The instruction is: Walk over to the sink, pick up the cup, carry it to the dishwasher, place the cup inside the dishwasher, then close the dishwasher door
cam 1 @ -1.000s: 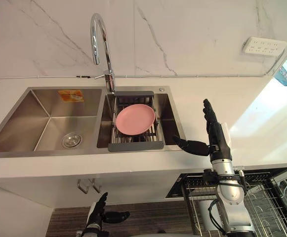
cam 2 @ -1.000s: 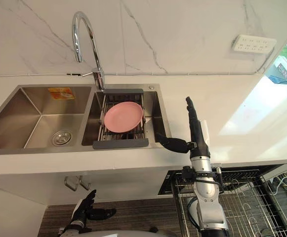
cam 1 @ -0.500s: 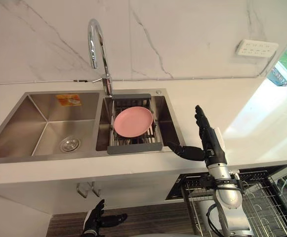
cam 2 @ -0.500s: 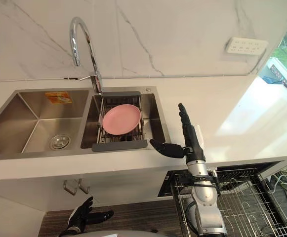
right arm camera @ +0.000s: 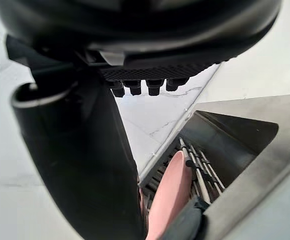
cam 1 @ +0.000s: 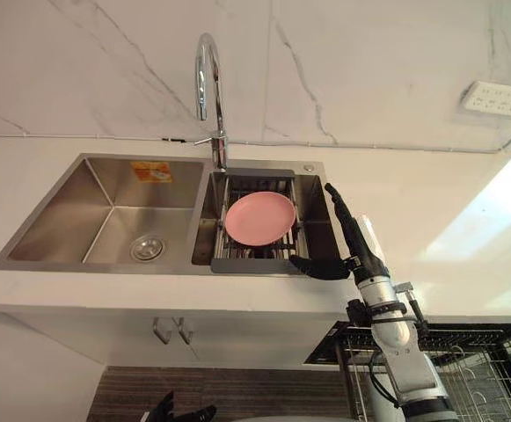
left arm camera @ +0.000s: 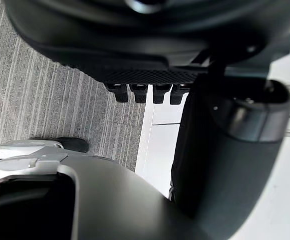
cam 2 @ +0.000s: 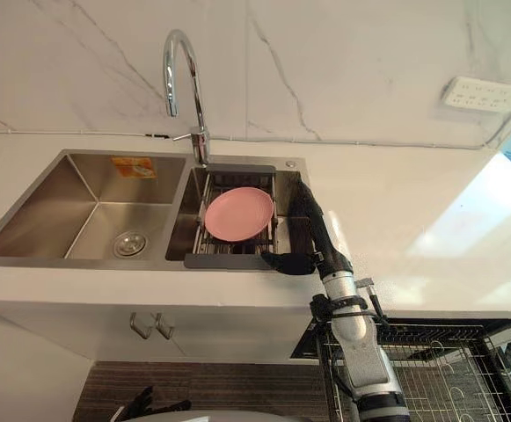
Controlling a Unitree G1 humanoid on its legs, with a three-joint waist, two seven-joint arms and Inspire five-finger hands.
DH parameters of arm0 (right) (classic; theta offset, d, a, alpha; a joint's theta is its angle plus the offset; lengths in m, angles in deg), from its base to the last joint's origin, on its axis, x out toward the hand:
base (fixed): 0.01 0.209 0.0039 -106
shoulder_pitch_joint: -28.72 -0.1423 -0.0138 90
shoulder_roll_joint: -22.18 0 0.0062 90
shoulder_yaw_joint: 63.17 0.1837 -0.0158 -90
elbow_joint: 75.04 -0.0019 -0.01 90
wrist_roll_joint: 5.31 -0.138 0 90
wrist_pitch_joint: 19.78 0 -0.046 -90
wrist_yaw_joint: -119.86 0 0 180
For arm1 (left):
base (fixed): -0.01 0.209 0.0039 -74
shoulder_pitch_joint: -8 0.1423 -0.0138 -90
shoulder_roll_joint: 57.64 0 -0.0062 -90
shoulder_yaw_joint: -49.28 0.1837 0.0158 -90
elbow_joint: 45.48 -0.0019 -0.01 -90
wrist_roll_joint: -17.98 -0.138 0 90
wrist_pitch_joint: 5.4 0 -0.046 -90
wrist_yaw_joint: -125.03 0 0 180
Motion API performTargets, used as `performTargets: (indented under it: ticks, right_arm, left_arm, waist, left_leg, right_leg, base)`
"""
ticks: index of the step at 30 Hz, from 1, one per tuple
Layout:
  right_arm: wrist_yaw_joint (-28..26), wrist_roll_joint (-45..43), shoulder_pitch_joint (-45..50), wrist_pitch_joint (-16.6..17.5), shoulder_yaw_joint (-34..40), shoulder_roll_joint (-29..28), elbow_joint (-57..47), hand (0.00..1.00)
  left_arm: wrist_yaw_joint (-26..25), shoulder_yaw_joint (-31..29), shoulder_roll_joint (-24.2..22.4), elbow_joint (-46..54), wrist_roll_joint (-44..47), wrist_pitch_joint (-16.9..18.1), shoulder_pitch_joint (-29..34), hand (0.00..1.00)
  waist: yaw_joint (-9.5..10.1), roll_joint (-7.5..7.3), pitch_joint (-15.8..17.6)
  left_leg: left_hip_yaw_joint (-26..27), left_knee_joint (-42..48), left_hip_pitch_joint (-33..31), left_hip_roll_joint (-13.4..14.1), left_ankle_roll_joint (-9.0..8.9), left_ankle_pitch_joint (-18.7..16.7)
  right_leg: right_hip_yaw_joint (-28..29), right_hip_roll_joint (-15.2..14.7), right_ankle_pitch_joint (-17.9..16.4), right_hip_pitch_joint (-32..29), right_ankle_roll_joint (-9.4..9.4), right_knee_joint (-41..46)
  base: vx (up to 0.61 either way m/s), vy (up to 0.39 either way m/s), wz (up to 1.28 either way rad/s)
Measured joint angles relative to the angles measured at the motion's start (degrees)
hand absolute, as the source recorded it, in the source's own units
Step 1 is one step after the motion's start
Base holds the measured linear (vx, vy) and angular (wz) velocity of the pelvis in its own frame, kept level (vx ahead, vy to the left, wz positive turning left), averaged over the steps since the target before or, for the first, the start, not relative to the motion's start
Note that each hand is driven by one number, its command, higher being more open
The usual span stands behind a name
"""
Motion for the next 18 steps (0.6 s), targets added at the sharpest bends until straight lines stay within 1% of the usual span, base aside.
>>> performTargets:
  ticks: [5,12,15,16,18]
  right_arm:
    - [2.3,3.6,-2.0,-1.2,0.0,0.9,2.7,1.0]
    - [3.7,8.0,-6.2,-2.8,-0.6,0.9,4.1,1.0]
    - [3.7,8.1,-9.0,-4.3,-0.6,1.0,6.9,1.0]
    - [3.7,8.1,-9.8,-4.7,-0.6,1.1,7.6,1.0]
    - [3.7,8.2,-10.3,-4.7,-0.5,1.6,7.9,1.0]
  left_arm:
    - [0.0,-0.1,0.0,0.9,-1.0,-0.5,0.2,1.0]
    - [0.2,-0.1,0.1,1.8,-1.9,-1.4,0.2,1.0]
    - [0.7,-0.1,0.1,2.5,-2.0,-1.7,0.1,1.0]
    - [1.1,-0.1,0.2,3.0,-2.0,-1.7,0.1,1.0]
    - [1.3,-0.1,0.3,3.6,-2.0,-1.8,0.1,1.0]
  waist:
    - [0.01,0.03,0.4]
    - [0.18,-0.05,0.5]
    - [0.57,-0.18,0.7]
    - [0.99,-0.32,1.0]
    - [1.52,-0.48,1.3]
  left_leg:
    - [-0.4,-0.9,0.0,-0.1,0.15,0.5]
    - [-0.5,-1.9,-0.5,-0.4,0.52,1.1]
    - [-0.7,-1.8,-0.6,-0.5,0.53,1.2]
    - [-0.8,-1.8,-0.6,-0.5,0.53,1.2]
    - [-1.1,-1.8,-0.7,-0.5,0.51,1.2]
  right_leg:
    - [-0.5,-0.1,0.0,-0.1,0.02,-0.1]
    - [-0.7,-0.3,0.0,-0.8,0.14,-0.4]
    - [-0.8,-0.4,0.0,-0.8,0.24,-0.4]
    - [-0.9,-0.4,0.1,-0.8,0.25,-0.4]
    - [-1.2,-0.4,0.1,-0.8,0.29,-0.4]
  base:
    - [-0.01,-0.013,0.05]
    - [0.0,0.0,0.0]
    - [0.01,-0.004,0.02]
    - [0.0,-0.009,0.03]
    - [0.0,-0.014,0.1]
